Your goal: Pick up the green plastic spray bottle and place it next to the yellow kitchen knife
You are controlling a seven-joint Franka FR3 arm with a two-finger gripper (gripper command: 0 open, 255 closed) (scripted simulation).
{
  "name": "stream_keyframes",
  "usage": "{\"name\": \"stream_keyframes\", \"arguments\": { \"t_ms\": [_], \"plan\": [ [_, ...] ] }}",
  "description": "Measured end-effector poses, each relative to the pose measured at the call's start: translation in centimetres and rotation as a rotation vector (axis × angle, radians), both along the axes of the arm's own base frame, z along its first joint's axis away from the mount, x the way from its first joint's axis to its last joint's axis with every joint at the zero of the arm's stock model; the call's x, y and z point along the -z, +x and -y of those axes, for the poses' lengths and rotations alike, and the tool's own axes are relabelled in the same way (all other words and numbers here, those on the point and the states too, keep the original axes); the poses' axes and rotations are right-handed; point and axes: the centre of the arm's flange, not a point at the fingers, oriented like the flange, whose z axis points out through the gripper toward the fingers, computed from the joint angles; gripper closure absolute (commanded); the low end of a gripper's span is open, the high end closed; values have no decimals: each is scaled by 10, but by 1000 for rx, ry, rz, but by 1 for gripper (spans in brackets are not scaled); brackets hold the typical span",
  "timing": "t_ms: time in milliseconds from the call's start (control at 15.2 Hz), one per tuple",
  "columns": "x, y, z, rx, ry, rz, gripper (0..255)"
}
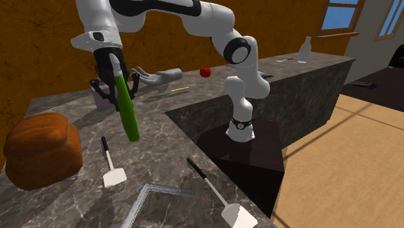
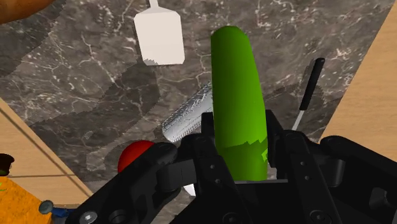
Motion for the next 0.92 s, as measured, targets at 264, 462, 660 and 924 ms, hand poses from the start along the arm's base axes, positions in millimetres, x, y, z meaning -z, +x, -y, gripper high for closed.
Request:
{"name": "stream_keyframes", "arguments": {
  "t_ms": [264,462,660,924],
  "plan": [
    [-3,-48,4,1,-1,0,255],
    [-3,-85,10,2,-1,1,255],
    [-5,-125,12,3,0,1,255],
    [-1,-178,18,2,1,1,255]
  ]
}}
